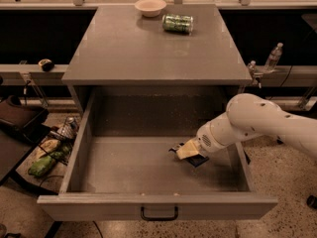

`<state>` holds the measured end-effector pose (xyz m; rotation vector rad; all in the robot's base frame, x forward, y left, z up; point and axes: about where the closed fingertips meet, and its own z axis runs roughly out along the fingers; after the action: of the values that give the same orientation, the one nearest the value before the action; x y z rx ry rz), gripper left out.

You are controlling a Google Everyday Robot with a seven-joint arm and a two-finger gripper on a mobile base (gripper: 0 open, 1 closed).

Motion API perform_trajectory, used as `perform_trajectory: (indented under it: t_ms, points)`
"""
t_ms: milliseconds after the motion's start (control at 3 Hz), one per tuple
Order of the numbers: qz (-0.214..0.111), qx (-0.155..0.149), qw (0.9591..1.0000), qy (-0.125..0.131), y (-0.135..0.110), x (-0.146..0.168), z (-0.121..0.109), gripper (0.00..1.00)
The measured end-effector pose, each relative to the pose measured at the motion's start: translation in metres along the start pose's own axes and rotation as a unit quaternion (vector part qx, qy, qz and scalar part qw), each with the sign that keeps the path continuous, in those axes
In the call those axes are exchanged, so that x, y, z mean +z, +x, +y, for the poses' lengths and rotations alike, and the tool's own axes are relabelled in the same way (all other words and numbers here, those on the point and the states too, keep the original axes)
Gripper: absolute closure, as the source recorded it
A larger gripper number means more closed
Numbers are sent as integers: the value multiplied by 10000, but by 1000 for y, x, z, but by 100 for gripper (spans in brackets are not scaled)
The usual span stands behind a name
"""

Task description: Place rxbar blueberry into top drawer

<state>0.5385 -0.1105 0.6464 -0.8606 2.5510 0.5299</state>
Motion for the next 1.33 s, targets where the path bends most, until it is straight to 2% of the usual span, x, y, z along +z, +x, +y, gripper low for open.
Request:
perform_trajectory:
  t_ms: [333, 1000, 1333]
  points:
    - [0, 0, 10000, 0, 0, 0, 0, 3]
    - [1, -2, 10000, -2, 0, 0, 0, 0]
    - [71, -244, 9994, -227, -9, -2, 8, 0]
